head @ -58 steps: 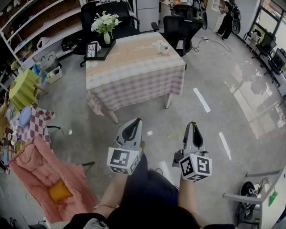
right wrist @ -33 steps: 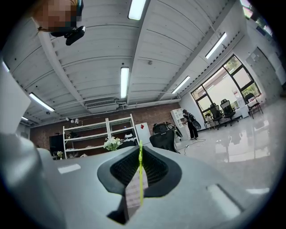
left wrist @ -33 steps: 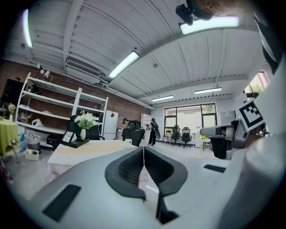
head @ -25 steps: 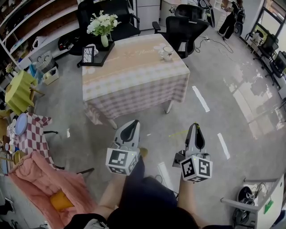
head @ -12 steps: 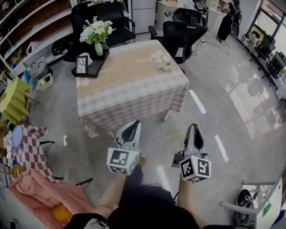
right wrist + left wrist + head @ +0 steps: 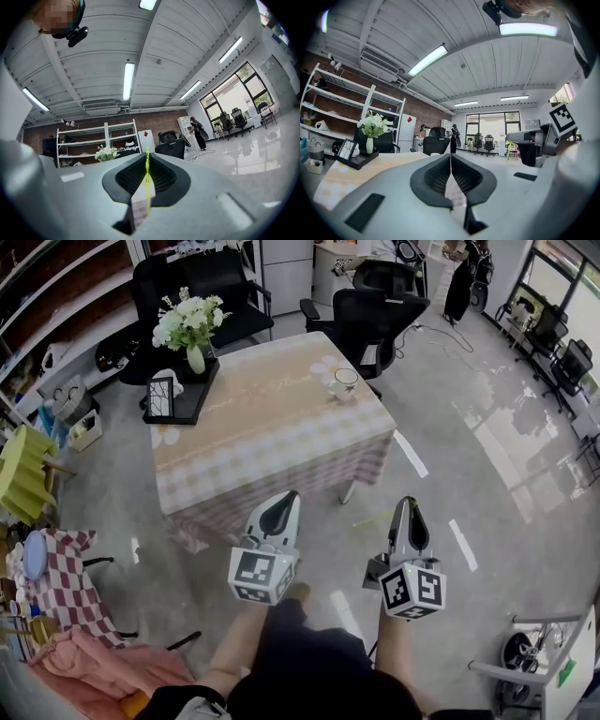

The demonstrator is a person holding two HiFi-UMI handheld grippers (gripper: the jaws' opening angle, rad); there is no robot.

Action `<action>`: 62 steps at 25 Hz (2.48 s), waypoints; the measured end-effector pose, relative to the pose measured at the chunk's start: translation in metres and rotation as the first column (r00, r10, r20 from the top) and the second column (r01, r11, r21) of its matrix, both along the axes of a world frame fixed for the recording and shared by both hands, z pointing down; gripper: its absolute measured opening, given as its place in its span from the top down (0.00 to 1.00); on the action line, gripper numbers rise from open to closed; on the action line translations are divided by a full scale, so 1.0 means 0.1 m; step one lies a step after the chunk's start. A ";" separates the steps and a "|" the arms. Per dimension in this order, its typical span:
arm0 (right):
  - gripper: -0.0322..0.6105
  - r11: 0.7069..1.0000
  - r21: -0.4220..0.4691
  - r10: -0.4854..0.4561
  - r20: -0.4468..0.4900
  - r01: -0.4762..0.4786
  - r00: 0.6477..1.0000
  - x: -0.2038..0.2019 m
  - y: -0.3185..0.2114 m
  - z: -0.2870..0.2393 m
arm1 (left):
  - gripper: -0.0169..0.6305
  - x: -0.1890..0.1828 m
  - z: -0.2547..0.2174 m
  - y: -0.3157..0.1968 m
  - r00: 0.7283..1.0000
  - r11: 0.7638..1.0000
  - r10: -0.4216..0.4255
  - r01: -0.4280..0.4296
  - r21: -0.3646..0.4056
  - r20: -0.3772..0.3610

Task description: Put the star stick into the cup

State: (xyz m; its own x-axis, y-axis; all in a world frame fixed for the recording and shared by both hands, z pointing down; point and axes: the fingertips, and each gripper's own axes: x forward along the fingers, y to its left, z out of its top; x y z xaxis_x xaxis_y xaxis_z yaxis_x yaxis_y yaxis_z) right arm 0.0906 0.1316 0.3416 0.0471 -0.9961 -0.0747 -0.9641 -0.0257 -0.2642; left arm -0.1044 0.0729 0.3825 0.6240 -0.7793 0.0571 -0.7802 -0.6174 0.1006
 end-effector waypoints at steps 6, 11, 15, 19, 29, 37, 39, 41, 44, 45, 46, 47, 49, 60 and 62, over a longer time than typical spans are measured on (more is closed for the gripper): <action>0.93 1.000 0.008 0.027 0.001 -0.027 1.000 -0.06 -0.22 -0.04 | 0.95 -0.03 -0.02 -0.27 1.000 1.000 0.029 -0.030 0.005 0.007; 0.93 0.999 0.006 0.054 0.003 -0.054 0.999 -0.08 -0.31 -0.03 | 0.95 -0.03 0.01 -0.40 0.998 0.998 0.059 -0.059 0.002 0.010; 0.93 0.997 0.004 0.074 0.005 -0.074 0.997 -0.14 -0.38 0.01 | 0.95 -0.06 0.04 -0.51 0.997 0.997 0.080 -0.080 0.002 0.007; 0.93 0.996 -0.001 0.087 0.002 -0.087 0.996 -0.20 -0.42 0.04 | 0.95 -0.11 0.05 -0.57 0.995 0.995 0.095 -0.095 0.001 0.000; 0.93 0.993 -0.014 0.117 -0.002 -0.117 0.993 -0.27 -0.46 0.08 | 0.95 -0.24 0.11 -0.66 0.995 0.995 0.101 -0.101 -0.015 -0.020; 0.93 0.992 -0.026 0.122 -0.015 -0.122 0.992 -0.27 -0.45 0.08 | 0.95 -0.26 0.14 -0.68 0.994 0.994 0.104 -0.105 -0.031 -0.034; 0.93 0.992 -0.025 0.121 -0.015 -0.121 0.993 -0.26 -0.48 0.07 | 0.95 -0.27 0.14 -0.70 0.995 0.995 0.098 -0.099 -0.031 -0.036; 0.93 0.993 -0.024 0.115 -0.018 -0.116 0.993 -0.26 -0.52 0.08 | 0.95 -0.28 0.16 -0.74 0.995 0.996 0.088 -0.089 -0.032 -0.039; 0.93 0.994 -0.023 0.109 -0.025 -0.110 0.994 -0.24 -0.60 0.08 | 0.95 -0.27 0.17 -0.82 0.996 0.997 0.076 -0.077 -0.030 -0.040; 0.93 0.994 -0.021 0.108 -0.026 -0.109 0.994 -0.22 -0.63 0.08 | 0.95 -0.26 0.16 -0.85 0.996 0.997 0.074 -0.075 -0.028 -0.040; 0.93 0.994 -0.020 0.108 -0.026 -0.108 0.994 -0.19 -0.67 0.08 | 0.95 -0.24 0.16 -0.87 0.997 0.997 0.074 -0.075 -0.027 -0.038; 0.93 0.994 -0.018 0.108 -0.024 -0.108 0.994 -0.15 -0.71 0.07 | 0.95 -0.21 0.16 -0.90 0.997 0.997 0.074 -0.075 -0.026 -0.034; 0.93 0.994 -0.015 0.111 -0.017 -0.112 0.994 -0.08 -0.80 0.07 | 0.95 -0.17 0.16 -0.97 0.997 0.997 0.074 -0.075 -0.027 -0.026; 0.93 0.995 -0.021 0.100 -0.012 -0.100 0.995 0.25 -1.32 0.08 | 0.95 0.21 0.16 -1.46 0.997 0.996 0.079 -0.080 -0.037 -0.027; 0.93 0.995 -0.024 0.100 -0.009 -0.100 0.995 0.32 -1.44 0.08 | 0.95 0.29 0.15 -1.56 0.996 0.996 0.084 -0.085 -0.035 -0.025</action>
